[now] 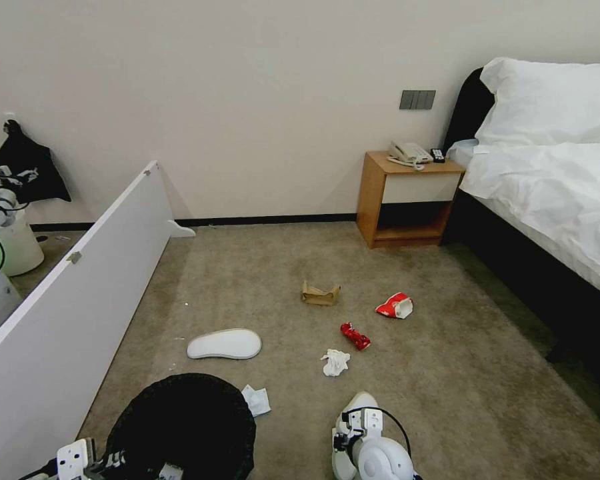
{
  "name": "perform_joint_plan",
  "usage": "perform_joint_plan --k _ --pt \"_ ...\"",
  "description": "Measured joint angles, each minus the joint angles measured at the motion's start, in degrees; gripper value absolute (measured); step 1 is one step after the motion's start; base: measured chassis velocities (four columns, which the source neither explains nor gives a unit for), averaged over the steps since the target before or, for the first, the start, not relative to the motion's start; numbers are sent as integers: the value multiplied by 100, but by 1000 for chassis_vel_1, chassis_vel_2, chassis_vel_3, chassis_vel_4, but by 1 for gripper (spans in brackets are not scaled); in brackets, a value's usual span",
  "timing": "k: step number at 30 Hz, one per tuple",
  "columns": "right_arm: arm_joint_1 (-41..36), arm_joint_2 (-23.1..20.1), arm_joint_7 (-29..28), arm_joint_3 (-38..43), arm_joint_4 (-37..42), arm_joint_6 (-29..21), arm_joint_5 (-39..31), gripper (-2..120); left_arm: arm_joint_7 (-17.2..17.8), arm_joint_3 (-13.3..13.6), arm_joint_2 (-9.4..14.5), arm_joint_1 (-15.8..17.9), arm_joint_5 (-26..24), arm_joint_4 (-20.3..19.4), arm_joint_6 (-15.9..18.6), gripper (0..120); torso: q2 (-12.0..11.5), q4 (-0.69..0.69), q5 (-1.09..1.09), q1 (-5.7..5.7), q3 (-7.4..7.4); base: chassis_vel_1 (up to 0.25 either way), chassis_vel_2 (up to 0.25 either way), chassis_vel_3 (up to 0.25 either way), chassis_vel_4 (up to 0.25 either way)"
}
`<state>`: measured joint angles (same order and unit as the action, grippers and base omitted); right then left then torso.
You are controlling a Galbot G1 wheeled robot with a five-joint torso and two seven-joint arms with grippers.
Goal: Pick up the trash bin, then pick up the garbage from the floor and place it into the trash bin.
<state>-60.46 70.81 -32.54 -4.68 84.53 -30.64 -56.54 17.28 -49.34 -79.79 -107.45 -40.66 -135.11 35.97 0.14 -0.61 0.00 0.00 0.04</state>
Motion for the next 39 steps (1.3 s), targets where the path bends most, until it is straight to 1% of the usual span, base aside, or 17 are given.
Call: perform_joint_plan --k 11,13,14,17,20,23,24,25,28,29,30,31,32,34,35,38,39 --pt "-285 -301 81 346 502 50 131 0 2 95 11 15 2 -2 -3 4 0 0 0 0 0 0 0 0 0" --pt "-483 -678 444 686 885 376 387 0 17 166 60 28 -25 -37 3 4 0 -1 1 0 0 0 0 0 0" --pt "-483 -678 444 686 885 376 387 0 17 166 60 28 -25 -37 3 4 0 -1 1 0 0 0 0 0 0" --pt "-763 -1136 1043 1181 1398 840 558 0 42 248 176 116 -48 -43 45 4 0 -1 1 0 0 0 0 0 0" --pt "-873 -1268 1270 1352 1555 1003 684 0 65 281 229 163 -73 -44 70 4 0 0 1 0 0 0 0 0 0" --pt "-1101 -1479 1806 1721 1927 1401 1018 0 139 391 342 345 -167 -49 176 4 0 -1 1 0 0 0 0 0 0" --pt "-1164 -1514 2076 1871 2049 1690 1299 0 164 444 351 459 -175 -34 207 4 0 -1 0 0 0 0 0 0 0" --pt "-1164 -1514 2076 1871 2049 1690 1299 0 164 444 351 459 -175 -34 207 4 0 -1 0 0 0 0 0 0 0" --pt "-1224 -1522 2614 2090 2216 2279 1812 0 211 524 391 603 -238 16 258 4 0 0 0 0 0 0 0 0 0" --pt "-1224 -1522 2614 2090 2216 2279 1812 0 211 524 391 603 -238 16 258 4 0 0 0 0 0 0 0 0 0" --pt "-1226 -1527 2818 2133 2281 2536 1867 0 225 541 446 631 -279 16 278 4 0 0 0 0 0 0 0 0 0" --pt "-1218 -1530 2992 2157 2331 2782 1883 0 236 550 505 658 -322 12 296 4 0 0 1 0 0 0 0 0 0" --pt "-1218 -1530 2992 2157 2331 2782 1883 0 236 550 505 658 -322 12 296 4 0 0 1 0 0 0 0 0 0" --pt "-1127 -1542 3464 2187 2514 3396 1745 0 253 555 620 715 -460 -37 350 4 0 0 1 0 0 0 0 0 0" --pt "-1127 -1542 3464 2187 2514 3396 1745 0 253 555 620 715 -460 -37 350 4 0 0 1 0 0 0 0 0 0" --pt "-872 -1559 4200 2034 2867 3769 1314 0 255 596 666 787 -586 -61 414 4 0 -1 -1 0 0 0 0 0 0" --pt "-872 -1559 4200 2034 2867 3769 1314 0 255 596 666 787 -586 -61 414 4 0 -1 -1 0 0 0 0 0 0"
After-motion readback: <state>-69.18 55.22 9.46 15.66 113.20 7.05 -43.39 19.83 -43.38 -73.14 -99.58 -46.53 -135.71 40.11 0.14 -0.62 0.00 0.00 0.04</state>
